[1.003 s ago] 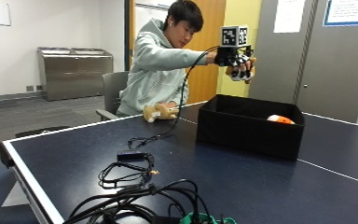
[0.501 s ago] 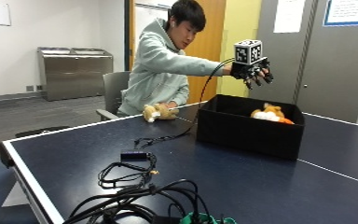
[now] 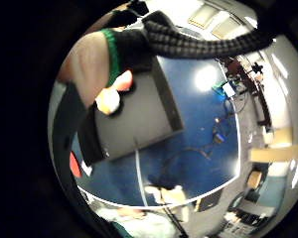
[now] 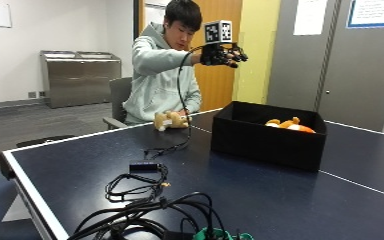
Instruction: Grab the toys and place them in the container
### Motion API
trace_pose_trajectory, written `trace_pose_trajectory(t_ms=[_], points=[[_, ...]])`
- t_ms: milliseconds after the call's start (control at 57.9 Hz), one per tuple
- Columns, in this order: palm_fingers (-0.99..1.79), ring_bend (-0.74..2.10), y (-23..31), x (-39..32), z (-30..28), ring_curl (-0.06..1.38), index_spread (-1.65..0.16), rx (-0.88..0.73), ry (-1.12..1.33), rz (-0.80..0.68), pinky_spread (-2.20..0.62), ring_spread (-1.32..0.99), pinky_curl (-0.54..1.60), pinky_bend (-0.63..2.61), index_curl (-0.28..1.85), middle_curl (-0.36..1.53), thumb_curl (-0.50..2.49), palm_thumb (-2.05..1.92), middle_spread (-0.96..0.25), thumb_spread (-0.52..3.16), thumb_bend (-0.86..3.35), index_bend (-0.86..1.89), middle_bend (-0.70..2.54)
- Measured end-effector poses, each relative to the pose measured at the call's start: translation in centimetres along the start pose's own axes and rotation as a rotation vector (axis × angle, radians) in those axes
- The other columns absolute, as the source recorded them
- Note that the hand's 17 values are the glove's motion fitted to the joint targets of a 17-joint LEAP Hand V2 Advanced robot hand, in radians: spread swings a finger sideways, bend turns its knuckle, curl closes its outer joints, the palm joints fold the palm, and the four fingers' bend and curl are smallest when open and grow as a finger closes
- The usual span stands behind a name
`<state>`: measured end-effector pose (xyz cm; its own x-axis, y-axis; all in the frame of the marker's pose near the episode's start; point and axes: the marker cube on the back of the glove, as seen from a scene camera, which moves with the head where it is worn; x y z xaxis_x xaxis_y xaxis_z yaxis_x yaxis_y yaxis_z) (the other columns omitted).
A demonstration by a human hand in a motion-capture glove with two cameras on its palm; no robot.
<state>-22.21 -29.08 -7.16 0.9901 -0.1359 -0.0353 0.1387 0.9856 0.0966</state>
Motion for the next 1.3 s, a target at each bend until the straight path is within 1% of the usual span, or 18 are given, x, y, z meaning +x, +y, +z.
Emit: trace_pose_trajectory(t_ms=[86, 156, 207, 277, 328, 467, 605, 674, 778, 864, 916, 985, 1020, 1072, 1124, 1175, 1227, 1296], points=[[-0.06, 0.29, 4.0, 3.3, -0.3, 0.3, -0.18, -0.003, 0.079, -0.06, 0.08, 0.07, 0.32, 0.9, 0.6, 0.48, 0.29, -0.03, 0.03, 1.25, -0.03, 0.16, 0.2], [-0.07, 0.26, 5.8, 8.8, -0.1, 0.29, -0.19, 0.006, 0.121, -0.029, 0.08, 0.07, 0.31, 0.86, 0.58, 0.47, 0.29, -0.02, 0.02, 1.27, -0.03, 0.16, 0.2], [-0.07, 0.24, 7.5, 12.6, 0.2, 0.29, -0.2, 0.008, 0.152, -0.038, 0.08, 0.06, 0.31, 0.85, 0.56, 0.46, 0.29, -0.02, 0.01, 1.28, -0.02, 0.15, 0.19], [-0.07, 0.21, 14.1, 11.2, 0.2, 0.28, -0.21, -0.04, 0.109, -0.071, 0.08, 0.05, 0.3, 0.83, 0.54, 0.45, 0.28, -0.02, 0.0, 1.28, -0.02, 0.16, 0.19], [-0.07, 0.2, 17.3, 11.8, 0.8, 0.28, -0.21, -0.06, 0.117, -0.081, 0.08, 0.05, 0.3, 0.82, 0.53, 0.45, 0.28, -0.03, 0.0, 1.28, -0.03, 0.15, 0.19], [-0.09, 0.18, 22.7, 13.9, 4.7, 0.27, -0.23, -0.122, 0.103, -0.083, 0.08, 0.05, 0.3, 0.79, 0.49, 0.42, 0.27, -0.04, -0.01, 1.27, -0.04, 0.15, 0.18], [-0.1, 0.17, 26.6, 14.0, 11.2, 0.26, -0.24, -0.172, 0.029, -0.094, 0.07, 0.04, 0.29, 0.73, 0.46, 0.41, 0.27, -0.04, -0.01, 1.24, -0.04, 0.16, 0.19], [-0.09, 0.18, 27.6, 13.8, 14.3, 0.26, -0.24, -0.209, -0.006, -0.097, 0.06, 0.03, 0.29, 0.7, 0.44, 0.41, 0.26, -0.04, -0.02, 1.24, -0.04, 0.15, 0.2], [-0.03, 0.24, 27.3, 14.3, 18.0, 0.28, -0.23, -0.275, 0.003, -0.082, 0.03, 0.01, 0.29, 0.69, 0.41, 0.41, 0.27, -0.02, -0.02, 1.23, -0.02, 0.12, 0.19], [-0.01, 0.29, 28.1, 13.3, 20.2, 0.3, -0.22, -0.276, 0.066, -0.084, 0.01, -0.01, 0.3, 0.72, 0.38, 0.4, 0.28, 0.01, -0.03, 1.23, -0.01, 0.11, 0.19], [0.07, 0.37, 28.6, 12.7, 21.2, 0.31, -0.22, -0.256, 0.097, -0.082, -0.01, -0.04, 0.31, 0.76, 0.35, 0.4, 0.29, 0.02, -0.04, 1.23, -0.01, 0.09, 0.21], [0.29, 0.56, 28.2, 13.0, 21.5, 0.34, -0.23, -0.239, 0.134, -0.076, -0.05, -0.1, 0.31, 0.78, 0.31, 0.42, 0.3, 0.08, -0.07, 1.24, 0.01, 0.07, 0.27], [0.47, 0.67, 27.8, 13.3, 21.6, 0.36, -0.23, -0.231, 0.147, -0.073, -0.09, -0.14, 0.3, 0.78, 0.3, 0.43, 0.31, 0.11, -0.1, 1.24, 0.02, 0.1, 0.33], [0.53, 0.75, 27.7, 13.3, 21.6, 0.38, -0.24, -0.231, 0.143, -0.076, -0.13, -0.18, 0.3, 0.77, 0.29, 0.45, 0.32, 0.16, -0.13, 1.25, 0.03, 0.11, 0.38], [0.66, 0.83, 27.8, 12.8, 21.8, 0.41, -0.25, -0.246, 0.117, -0.086, -0.17, -0.22, 0.31, 0.76, 0.28, 0.49, 0.33, 0.22, -0.17, 1.27, 0.06, 0.1, 0.5], [0.86, 0.92, 27.7, 12.5, 22.1, 0.44, -0.25, -0.259, 0.084, -0.104, -0.23, -0.27, 0.32, 0.78, 0.26, 0.53, 0.35, 0.3, -0.21, 1.3, 0.1, 0.1, 0.62], [0.88, 0.96, 27.7, 12.1, 22.3, 0.45, -0.26, -0.261, 0.061, -0.124, -0.27, -0.3, 0.33, 0.8, 0.25, 0.55, 0.37, 0.34, -0.24, 1.31, 0.11, 0.1, 0.65], [0.97, 1.04, 27.5, 11.9, 22.5, 0.48, -0.26, -0.292, 0.022, -0.136, -0.32, -0.33, 0.36, 0.86, 0.23, 0.58, 0.42, 0.45, -0.27, 1.23, 0.14, 0.11, 0.68]])
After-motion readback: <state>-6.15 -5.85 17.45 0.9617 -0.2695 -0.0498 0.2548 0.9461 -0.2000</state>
